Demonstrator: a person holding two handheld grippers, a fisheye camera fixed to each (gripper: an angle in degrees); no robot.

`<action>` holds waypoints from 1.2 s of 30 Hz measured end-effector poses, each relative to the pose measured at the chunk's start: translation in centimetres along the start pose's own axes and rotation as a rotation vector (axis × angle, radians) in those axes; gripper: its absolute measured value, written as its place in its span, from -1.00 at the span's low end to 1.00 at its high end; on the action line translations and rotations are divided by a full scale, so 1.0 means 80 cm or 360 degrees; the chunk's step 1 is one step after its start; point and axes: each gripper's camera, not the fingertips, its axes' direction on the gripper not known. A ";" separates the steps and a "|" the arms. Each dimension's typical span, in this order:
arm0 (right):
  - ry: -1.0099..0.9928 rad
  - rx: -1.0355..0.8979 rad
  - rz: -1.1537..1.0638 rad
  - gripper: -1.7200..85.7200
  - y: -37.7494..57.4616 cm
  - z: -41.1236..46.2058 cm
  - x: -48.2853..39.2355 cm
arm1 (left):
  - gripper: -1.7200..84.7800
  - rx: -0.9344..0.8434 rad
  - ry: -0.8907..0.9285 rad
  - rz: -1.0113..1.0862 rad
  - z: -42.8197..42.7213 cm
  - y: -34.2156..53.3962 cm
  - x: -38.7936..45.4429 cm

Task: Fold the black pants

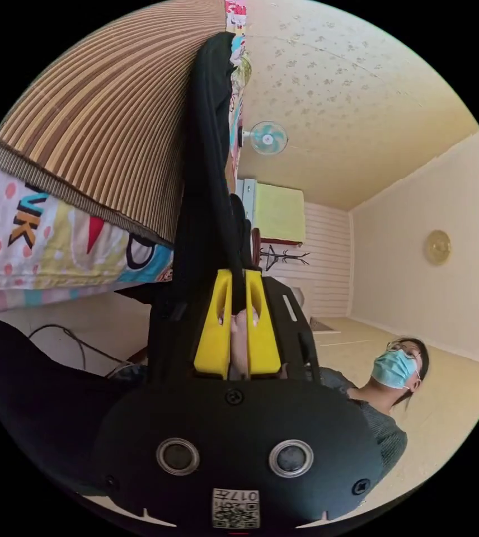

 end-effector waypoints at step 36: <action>-0.0086 0.0603 0.0495 -0.90 0.173 -0.361 0.051 | -0.71 0.0374 -0.1031 0.0084 0.070 0.000 -0.173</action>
